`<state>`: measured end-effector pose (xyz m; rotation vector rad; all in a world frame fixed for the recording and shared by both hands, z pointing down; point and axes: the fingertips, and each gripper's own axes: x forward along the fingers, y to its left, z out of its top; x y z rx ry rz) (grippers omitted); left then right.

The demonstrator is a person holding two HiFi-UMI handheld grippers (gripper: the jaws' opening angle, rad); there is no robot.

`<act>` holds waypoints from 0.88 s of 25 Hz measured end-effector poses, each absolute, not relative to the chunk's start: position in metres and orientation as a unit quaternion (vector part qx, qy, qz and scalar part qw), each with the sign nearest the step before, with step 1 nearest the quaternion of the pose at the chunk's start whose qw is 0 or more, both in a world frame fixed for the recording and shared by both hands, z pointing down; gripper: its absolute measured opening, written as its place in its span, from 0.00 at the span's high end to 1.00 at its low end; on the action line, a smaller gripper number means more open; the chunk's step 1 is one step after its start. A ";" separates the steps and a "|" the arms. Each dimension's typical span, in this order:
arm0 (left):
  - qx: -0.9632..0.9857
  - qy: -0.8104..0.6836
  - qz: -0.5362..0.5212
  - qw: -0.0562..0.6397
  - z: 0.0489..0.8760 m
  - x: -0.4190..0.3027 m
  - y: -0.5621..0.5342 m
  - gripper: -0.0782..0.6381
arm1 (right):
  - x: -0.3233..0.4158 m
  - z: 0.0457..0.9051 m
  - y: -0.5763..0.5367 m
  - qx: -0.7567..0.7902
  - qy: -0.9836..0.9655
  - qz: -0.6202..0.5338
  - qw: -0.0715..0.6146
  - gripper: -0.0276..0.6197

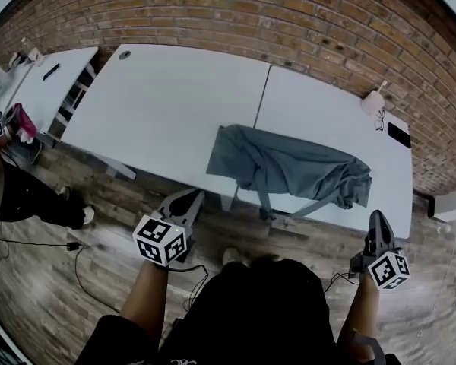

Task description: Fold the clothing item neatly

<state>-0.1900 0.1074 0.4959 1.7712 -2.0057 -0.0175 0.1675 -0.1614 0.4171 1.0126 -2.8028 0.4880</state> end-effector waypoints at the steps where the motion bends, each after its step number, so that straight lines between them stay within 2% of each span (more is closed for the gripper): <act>1: 0.651 -0.723 0.007 0.231 0.501 -0.176 0.112 0.89 | 0.171 0.424 -0.156 0.334 -0.925 0.169 0.069 0.95; 7: 0.672 -0.694 0.016 0.258 0.514 -0.117 0.130 0.89 | 0.188 0.438 -0.123 0.318 -0.927 0.182 0.082 0.95; 12: 0.688 -0.687 0.020 0.233 0.492 -0.073 0.126 0.89 | 0.214 0.428 -0.097 0.298 -0.935 0.181 0.072 0.96; 17: 0.703 -0.676 0.008 0.221 0.475 -0.008 0.137 0.89 | 0.280 0.430 -0.055 0.288 -0.936 0.190 0.066 0.95; 22: 0.680 -0.693 -0.005 0.240 0.481 0.049 0.194 0.89 | 0.363 0.443 -0.007 0.276 -0.932 0.230 0.041 0.95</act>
